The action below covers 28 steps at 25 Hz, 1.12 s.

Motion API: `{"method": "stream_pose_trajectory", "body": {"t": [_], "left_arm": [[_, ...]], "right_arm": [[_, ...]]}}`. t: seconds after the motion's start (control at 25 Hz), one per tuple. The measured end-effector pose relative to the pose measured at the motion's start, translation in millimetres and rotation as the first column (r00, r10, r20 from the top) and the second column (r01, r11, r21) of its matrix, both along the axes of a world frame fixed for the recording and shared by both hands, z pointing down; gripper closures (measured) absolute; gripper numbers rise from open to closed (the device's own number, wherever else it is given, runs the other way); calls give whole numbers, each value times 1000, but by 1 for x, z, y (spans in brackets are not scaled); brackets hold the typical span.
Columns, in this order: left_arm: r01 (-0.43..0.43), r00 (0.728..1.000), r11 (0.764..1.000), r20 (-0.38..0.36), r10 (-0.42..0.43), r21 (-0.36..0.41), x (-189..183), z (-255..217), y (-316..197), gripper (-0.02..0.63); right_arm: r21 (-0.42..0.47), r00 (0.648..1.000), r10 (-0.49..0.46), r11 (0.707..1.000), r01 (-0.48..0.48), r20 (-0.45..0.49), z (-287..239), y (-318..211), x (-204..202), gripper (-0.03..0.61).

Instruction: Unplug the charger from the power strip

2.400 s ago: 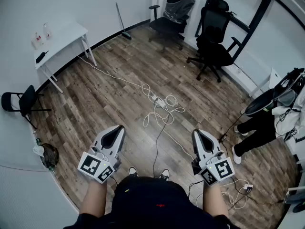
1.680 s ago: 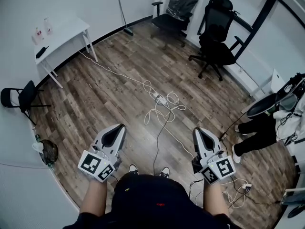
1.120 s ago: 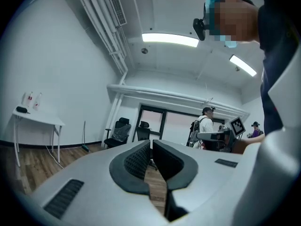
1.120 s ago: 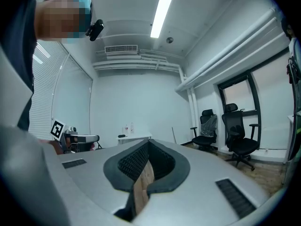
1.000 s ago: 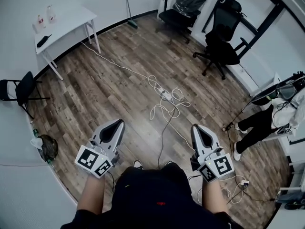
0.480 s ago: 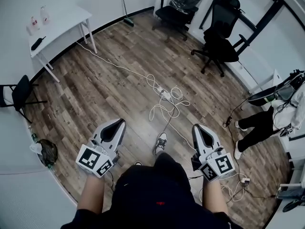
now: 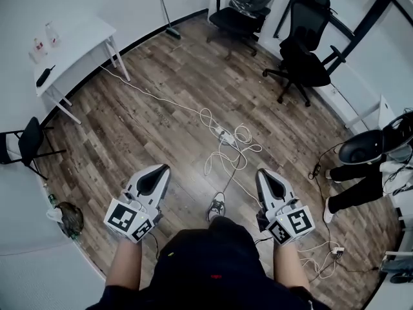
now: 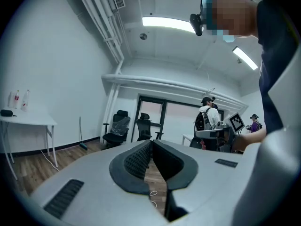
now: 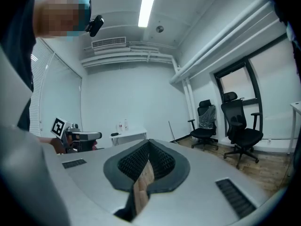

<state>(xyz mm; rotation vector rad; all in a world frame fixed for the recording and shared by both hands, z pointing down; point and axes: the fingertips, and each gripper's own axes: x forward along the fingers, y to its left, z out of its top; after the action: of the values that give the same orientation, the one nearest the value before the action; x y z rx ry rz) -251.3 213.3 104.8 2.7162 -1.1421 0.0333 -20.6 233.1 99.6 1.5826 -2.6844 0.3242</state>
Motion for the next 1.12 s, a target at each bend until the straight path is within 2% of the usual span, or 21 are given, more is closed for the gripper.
{"method": "stream_pose_trajectory", "body": {"t": [0.36,0.48,0.64,0.92,1.12], "left_arm": [[-4,1000,1000,27,5,-14,85,-3,-124,580],[-11,1000,1000,22,12,-24,112,-2,-156,580],[-47,997,998,52,49,-43,141,7,-189,580],[-134,989,988,51,139,-79,168,20,-250,580],[-225,972,970,41,229,-87,167,33,-309,580]], "right_arm": [[-16,1000,-5,1000,5,20,5,-128,88,560],[-18,1000,-5,1000,6,23,10,-159,114,560],[-23,999,15,1000,-15,28,19,-193,137,560],[-65,995,97,993,-95,29,35,-234,162,560],[-72,982,188,980,-187,12,40,-269,157,560]]}}
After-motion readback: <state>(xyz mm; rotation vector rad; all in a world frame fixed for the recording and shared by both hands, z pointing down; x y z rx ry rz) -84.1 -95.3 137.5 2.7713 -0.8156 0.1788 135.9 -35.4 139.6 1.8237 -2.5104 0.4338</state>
